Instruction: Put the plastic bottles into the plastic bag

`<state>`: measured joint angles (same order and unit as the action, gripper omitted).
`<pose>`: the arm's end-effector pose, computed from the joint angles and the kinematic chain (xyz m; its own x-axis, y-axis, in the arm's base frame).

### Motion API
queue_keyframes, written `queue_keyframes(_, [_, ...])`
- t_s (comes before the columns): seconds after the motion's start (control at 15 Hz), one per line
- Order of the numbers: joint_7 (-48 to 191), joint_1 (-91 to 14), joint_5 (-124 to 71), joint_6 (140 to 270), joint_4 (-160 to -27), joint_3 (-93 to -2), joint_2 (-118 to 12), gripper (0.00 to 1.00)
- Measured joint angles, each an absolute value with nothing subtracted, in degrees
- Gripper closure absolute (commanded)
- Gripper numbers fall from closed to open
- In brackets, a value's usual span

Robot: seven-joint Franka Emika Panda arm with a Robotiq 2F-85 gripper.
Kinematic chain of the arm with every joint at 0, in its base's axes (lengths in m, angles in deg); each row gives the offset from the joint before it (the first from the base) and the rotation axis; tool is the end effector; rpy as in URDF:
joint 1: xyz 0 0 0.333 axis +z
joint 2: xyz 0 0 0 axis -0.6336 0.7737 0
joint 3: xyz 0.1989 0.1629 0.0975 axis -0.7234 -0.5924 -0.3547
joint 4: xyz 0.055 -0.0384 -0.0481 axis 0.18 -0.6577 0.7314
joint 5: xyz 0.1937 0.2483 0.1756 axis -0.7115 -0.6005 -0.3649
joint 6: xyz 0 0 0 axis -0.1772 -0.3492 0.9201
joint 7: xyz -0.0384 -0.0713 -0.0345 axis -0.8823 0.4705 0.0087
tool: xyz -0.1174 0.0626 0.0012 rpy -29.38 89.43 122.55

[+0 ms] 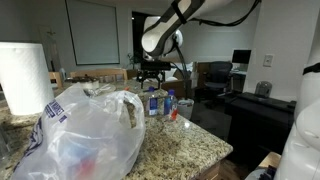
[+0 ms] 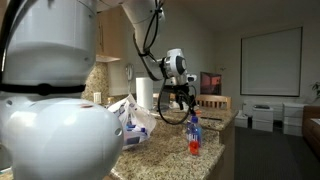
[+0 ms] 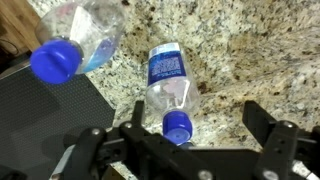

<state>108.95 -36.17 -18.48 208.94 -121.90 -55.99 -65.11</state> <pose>0.5502 0.0698 0.3600 0.8570 -0.4376 0.2722 -0.4440 -0.8951 -0.0412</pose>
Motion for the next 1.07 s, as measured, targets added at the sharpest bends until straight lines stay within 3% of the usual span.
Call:
queue_keyframes(1.0, [107.28,-36.04,-22.89,206.42,-116.96,-53.74,-61.89,0.0])
queue_keyframes(1.07, [107.25,-36.04,-23.13,205.62,-116.25,-53.52,-61.2,0.09])
